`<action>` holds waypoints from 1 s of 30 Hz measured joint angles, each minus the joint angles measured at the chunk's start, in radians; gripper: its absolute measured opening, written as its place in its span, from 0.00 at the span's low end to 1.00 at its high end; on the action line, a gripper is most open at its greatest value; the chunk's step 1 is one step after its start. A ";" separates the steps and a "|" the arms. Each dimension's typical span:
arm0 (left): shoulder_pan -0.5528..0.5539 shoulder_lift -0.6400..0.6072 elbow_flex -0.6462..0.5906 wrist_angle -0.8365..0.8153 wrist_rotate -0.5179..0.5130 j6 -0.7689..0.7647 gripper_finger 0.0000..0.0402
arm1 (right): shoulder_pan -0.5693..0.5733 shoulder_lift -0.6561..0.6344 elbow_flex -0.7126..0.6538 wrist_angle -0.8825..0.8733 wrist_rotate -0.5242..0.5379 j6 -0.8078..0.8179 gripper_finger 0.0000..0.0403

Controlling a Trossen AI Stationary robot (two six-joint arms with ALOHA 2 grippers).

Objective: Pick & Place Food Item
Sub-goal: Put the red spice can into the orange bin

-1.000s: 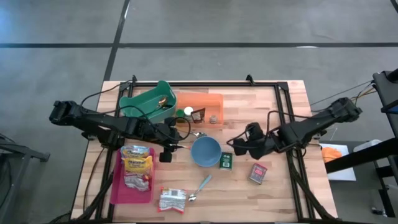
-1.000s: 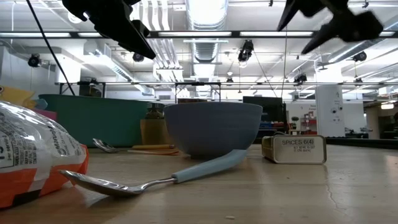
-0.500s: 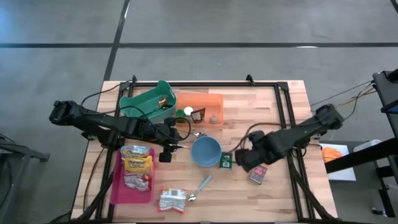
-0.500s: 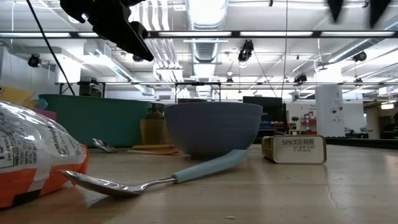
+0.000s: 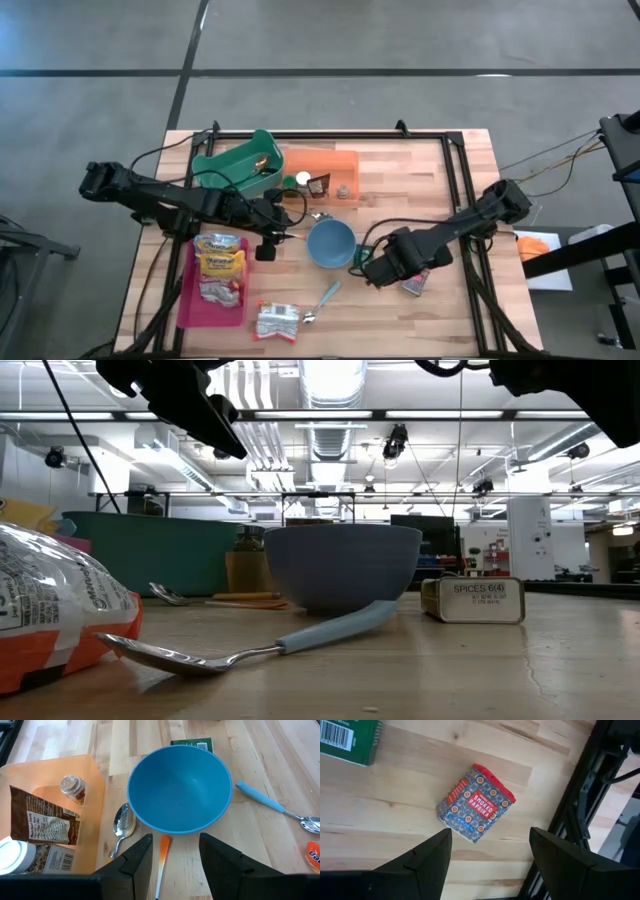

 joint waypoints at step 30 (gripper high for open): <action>0.000 0.000 -0.004 -0.001 0.000 0.000 0.40 | 0.000 -0.099 -0.139 0.010 -0.022 0.148 0.98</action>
